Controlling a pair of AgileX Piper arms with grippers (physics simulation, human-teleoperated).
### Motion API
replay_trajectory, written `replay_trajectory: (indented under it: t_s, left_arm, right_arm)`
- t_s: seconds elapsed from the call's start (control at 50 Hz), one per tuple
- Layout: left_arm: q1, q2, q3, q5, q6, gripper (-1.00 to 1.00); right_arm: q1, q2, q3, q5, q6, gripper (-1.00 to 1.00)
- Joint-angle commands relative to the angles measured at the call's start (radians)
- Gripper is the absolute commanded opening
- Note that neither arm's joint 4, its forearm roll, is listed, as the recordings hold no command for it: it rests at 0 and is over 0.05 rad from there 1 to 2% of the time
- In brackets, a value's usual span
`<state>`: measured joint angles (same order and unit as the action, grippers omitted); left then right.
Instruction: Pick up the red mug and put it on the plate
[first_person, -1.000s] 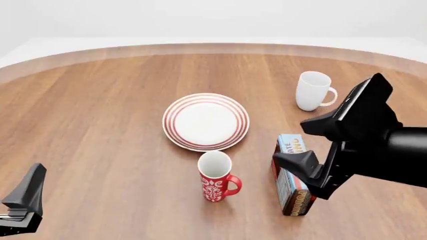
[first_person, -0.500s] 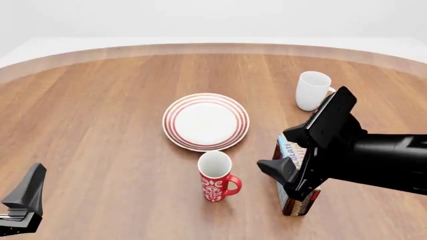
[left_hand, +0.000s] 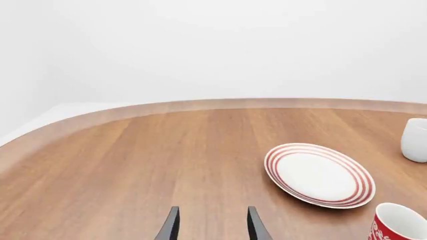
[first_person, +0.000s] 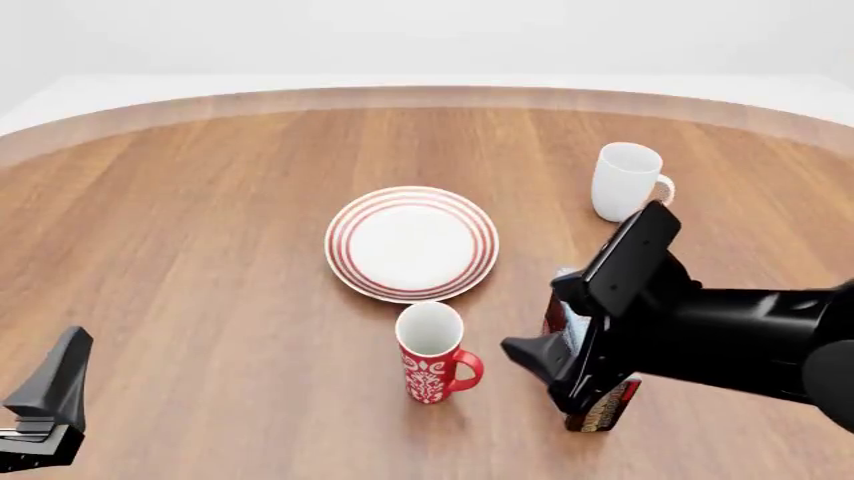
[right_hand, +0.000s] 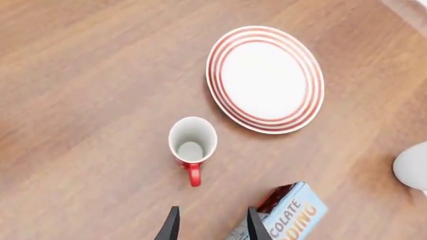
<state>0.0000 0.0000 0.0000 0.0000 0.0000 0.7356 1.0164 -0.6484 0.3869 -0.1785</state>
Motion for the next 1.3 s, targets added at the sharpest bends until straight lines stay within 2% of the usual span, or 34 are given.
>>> replay_trajectory:
  t_s: [0.02, 0.62, 1.3]
  left_arm:
    - [0.0, 0.0, 0.0, 0.0, 0.0, 1.0]
    - [0.0, 0.0, 0.0, 0.0, 0.0, 1.0]
    - [0.0, 0.0, 0.0, 0.0, 0.0, 1.0]
  right_arm:
    - [0.018, 0.033, 0.01, -0.035, 0.012, 1.0]
    - [0.015, 0.133, 0.004, -0.133, 0.0, 1.0]
    - [0.048, 0.223, 0.08, -0.266, 0.044, 1.0]
